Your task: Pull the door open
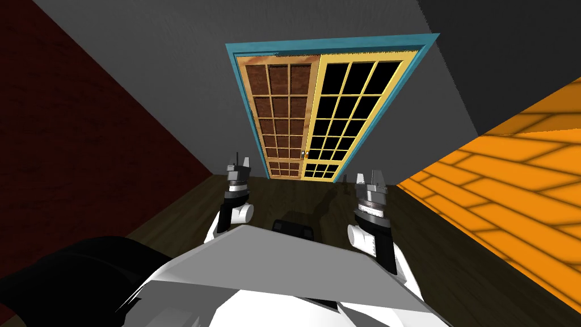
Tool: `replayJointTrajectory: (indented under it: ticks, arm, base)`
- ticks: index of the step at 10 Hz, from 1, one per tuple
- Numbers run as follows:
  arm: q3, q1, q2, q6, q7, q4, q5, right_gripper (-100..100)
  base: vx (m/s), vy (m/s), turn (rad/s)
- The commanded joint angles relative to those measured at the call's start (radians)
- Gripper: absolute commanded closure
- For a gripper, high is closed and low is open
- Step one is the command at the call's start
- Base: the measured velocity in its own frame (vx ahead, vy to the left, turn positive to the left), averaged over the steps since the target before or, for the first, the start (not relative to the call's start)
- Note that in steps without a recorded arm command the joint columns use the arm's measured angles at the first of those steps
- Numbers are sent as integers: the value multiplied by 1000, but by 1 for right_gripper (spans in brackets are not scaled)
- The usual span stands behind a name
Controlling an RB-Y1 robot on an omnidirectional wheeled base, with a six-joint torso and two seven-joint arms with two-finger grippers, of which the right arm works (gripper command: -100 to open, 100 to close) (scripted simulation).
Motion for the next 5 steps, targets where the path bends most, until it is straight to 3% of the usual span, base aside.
replayJointTrajectory:
  ticks: [1,5]
  arm:
    - [-16,-13,-6,-17,29,43,22,-100]
    - [-44,-48,-13,-42,85,128,66,-100]
  base:
    - [123,1,-21]
    - [109,27,-17]
